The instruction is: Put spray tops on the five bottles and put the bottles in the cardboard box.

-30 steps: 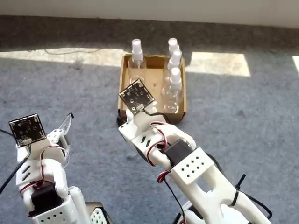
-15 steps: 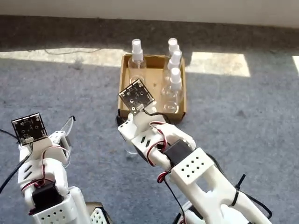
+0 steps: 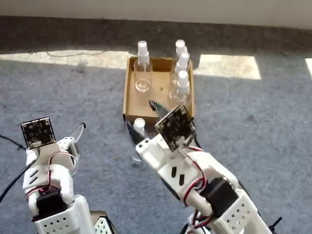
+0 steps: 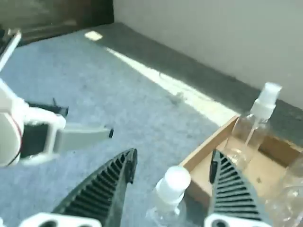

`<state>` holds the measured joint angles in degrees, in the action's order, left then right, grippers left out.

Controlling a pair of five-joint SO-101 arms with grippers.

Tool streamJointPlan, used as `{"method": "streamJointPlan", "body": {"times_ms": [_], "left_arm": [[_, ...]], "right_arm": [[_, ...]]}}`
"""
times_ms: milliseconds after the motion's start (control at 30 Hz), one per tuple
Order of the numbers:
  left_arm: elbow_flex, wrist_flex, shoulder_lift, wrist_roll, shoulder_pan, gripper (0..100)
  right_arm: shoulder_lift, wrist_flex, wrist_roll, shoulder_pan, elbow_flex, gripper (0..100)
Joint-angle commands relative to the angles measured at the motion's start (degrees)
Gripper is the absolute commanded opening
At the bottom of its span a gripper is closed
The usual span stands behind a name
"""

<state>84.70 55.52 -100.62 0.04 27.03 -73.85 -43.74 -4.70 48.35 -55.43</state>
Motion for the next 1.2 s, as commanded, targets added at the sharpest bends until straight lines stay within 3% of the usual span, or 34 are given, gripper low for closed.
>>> {"method": "streamJointPlan", "body": {"times_ms": [0,200,600,833,1033,1167], "left_arm": [[-0.2,-1.1,0.0,-0.4,-1.1,34],[-0.2,-1.1,0.0,-0.4,-1.1,34],[1.0,-2.2,0.0,-0.4,-1.2,34],[1.4,-2.4,0.0,-0.4,-1.2,34],[1.5,-2.5,0.0,-0.4,-1.2,34],[1.5,-2.5,0.0,-0.4,-1.2,34]], "right_arm": [[-10.2,-4.2,-0.6,4.8,-8.0,21.0],[-21.7,-2.5,-5.5,5.8,-24.8,21.0],[-27.2,21.7,-5.8,-2.3,-44.5,21.0],[-27.2,21.4,-5.0,-2.2,-45.9,21.4],[-27.4,14.6,1.1,-0.7,-45.8,38.3],[-27.2,14.7,1.1,2.4,-45.9,38.6]]}}
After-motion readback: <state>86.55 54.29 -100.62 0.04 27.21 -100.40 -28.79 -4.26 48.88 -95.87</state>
